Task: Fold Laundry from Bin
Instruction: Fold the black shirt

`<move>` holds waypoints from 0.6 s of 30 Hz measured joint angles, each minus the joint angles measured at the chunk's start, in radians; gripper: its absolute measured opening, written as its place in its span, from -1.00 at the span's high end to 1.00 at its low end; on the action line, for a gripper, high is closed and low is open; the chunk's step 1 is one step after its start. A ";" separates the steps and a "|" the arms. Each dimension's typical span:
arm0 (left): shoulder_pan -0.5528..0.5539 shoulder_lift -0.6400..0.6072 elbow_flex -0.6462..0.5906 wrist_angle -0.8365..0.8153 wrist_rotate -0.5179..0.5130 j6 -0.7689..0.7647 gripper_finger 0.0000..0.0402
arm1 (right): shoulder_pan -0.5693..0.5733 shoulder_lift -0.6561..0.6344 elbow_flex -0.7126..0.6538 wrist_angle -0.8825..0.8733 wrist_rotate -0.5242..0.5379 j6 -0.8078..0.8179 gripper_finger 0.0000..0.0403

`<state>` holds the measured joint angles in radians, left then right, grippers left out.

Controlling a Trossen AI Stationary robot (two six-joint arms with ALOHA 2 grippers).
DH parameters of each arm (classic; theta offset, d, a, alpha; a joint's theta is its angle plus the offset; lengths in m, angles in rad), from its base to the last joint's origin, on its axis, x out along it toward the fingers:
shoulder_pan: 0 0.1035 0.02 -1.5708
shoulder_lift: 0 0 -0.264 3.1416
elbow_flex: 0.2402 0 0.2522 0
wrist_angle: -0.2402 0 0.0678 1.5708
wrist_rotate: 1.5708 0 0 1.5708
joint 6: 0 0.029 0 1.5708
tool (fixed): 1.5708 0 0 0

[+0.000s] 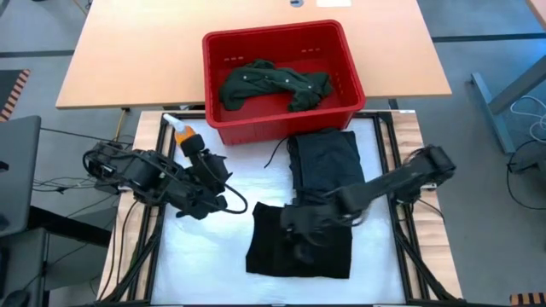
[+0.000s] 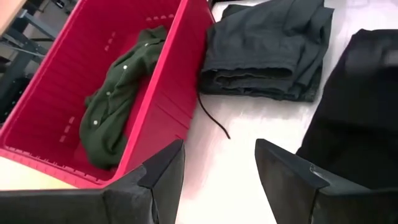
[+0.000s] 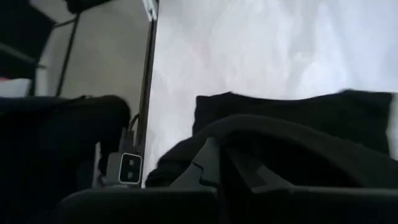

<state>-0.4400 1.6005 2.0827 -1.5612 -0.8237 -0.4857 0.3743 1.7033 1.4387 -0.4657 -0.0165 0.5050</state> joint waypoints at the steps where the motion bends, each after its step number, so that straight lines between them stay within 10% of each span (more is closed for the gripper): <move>1: 0.000 0.001 0.000 0.000 0.001 0.000 0.07 | -0.015 0.031 0.000 0.032 -0.036 -0.002 0.86; 18: 0.000 0.005 0.000 -0.004 0.002 0.044 0.07 | -0.149 0.182 0.089 0.086 -0.115 -0.076 0.48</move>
<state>-0.4400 1.6051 2.0827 -1.5654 -0.8217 -0.4421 0.2256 1.8853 1.5273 -0.3801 -0.1310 0.4288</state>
